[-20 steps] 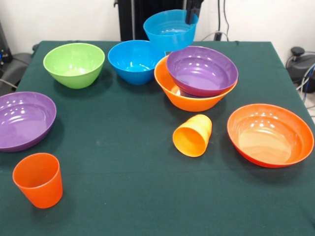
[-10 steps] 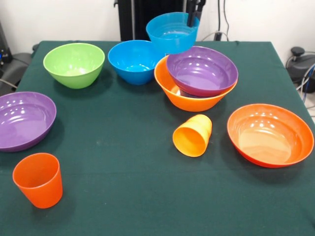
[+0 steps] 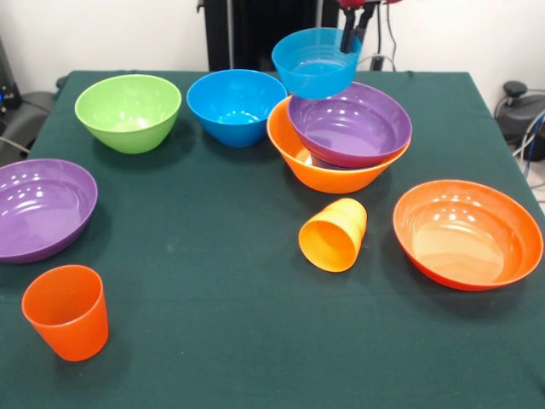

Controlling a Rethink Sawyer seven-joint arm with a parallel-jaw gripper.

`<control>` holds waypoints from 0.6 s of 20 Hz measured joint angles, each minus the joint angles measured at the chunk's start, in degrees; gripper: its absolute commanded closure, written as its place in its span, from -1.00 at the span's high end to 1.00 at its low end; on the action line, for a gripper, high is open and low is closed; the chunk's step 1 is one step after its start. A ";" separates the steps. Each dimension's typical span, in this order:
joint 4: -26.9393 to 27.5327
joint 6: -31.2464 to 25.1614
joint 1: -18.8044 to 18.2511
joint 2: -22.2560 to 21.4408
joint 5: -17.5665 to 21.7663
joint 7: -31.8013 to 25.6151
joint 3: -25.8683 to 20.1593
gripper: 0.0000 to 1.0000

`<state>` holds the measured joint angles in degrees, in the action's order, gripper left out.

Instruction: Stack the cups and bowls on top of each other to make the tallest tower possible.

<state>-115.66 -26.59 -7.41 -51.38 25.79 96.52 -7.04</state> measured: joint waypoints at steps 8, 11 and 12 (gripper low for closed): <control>0.04 0.08 0.57 1.27 -0.05 4.03 0.75 -1.00; 0.05 0.52 0.67 1.61 -0.05 4.52 1.07 -1.00; 0.07 0.80 0.74 1.85 -0.05 4.65 1.24 -1.00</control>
<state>-115.58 -25.79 -6.67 -49.53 25.74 101.17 -5.80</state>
